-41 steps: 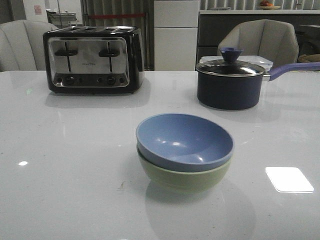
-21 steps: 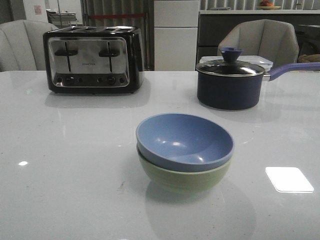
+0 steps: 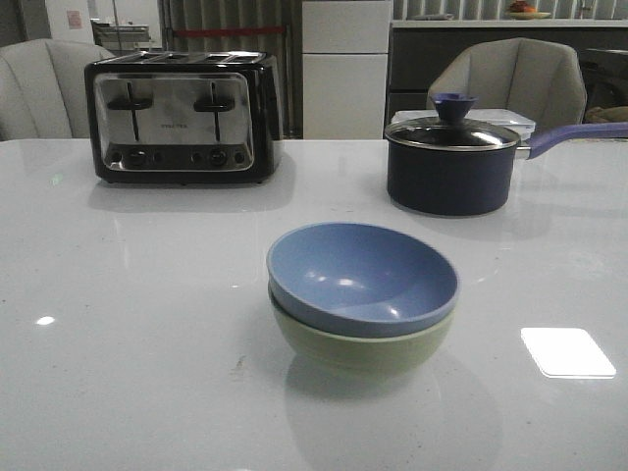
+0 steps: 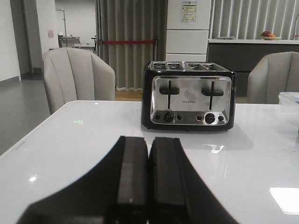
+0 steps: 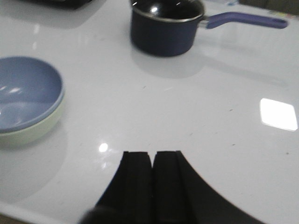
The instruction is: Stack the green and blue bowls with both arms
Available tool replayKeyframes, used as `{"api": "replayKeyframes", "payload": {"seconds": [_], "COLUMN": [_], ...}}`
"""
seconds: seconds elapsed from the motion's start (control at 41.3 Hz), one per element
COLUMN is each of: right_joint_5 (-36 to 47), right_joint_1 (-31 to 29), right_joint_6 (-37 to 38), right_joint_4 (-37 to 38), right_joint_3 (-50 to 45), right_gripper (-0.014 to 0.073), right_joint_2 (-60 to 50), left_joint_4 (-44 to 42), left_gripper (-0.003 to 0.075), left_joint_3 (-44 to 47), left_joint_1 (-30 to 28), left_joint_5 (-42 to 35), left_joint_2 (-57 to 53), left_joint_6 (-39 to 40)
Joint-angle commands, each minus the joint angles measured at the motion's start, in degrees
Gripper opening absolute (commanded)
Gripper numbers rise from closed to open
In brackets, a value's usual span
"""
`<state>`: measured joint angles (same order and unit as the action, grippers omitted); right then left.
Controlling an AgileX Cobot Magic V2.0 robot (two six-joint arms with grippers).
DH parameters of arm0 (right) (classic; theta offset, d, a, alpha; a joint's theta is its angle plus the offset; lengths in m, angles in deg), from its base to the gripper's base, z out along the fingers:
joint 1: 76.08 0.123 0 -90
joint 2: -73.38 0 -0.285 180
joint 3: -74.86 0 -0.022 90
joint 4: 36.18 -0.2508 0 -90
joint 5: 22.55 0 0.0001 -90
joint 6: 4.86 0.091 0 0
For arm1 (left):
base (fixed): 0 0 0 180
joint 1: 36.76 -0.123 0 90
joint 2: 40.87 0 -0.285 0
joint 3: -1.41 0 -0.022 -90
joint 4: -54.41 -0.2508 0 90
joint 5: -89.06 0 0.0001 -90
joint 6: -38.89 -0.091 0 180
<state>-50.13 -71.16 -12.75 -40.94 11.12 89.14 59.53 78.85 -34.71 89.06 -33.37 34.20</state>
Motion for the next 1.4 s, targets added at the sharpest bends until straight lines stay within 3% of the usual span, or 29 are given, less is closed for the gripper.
{"api": "replayKeyframes", "payload": {"seconds": [0.0,0.242,0.702,0.993,1.38], "right_joint_5": [13.9,26.6,26.8,32.1,31.9], "right_joint_1": [-3.5,-5.2,-5.3,-5.3,-5.3], "right_joint_6": [-0.1,-0.1,0.0,9.2,9.4], "right_joint_4": [0.5,0.5,0.5,5.4,5.7], "right_joint_3": [-4.2,-15.0,-14.9,-14.9,-14.9], "right_gripper": [0.0022,0.0022,0.0022,0.0022,0.0022], "right_joint_2": [-3.8,-9.8,-9.7,-9.7,-9.7], "left_joint_4": [-0.1,-0.1,-0.1,-0.1,-0.1], "left_gripper": [0.0093,0.0093,0.0093,0.0093,0.0093], "left_joint_3": [0.2,0.2,0.2,0.2,0.2], "left_joint_1": [0.4,0.4,0.4,0.4,0.4], "left_joint_5": [-4.9,-4.9,-4.9,-4.9,-4.9], "left_joint_2": [-1.1,-1.1,-1.1,-1.1,-1.1], "left_joint_6": [0.6,0.6,0.6,0.6,0.6]}}
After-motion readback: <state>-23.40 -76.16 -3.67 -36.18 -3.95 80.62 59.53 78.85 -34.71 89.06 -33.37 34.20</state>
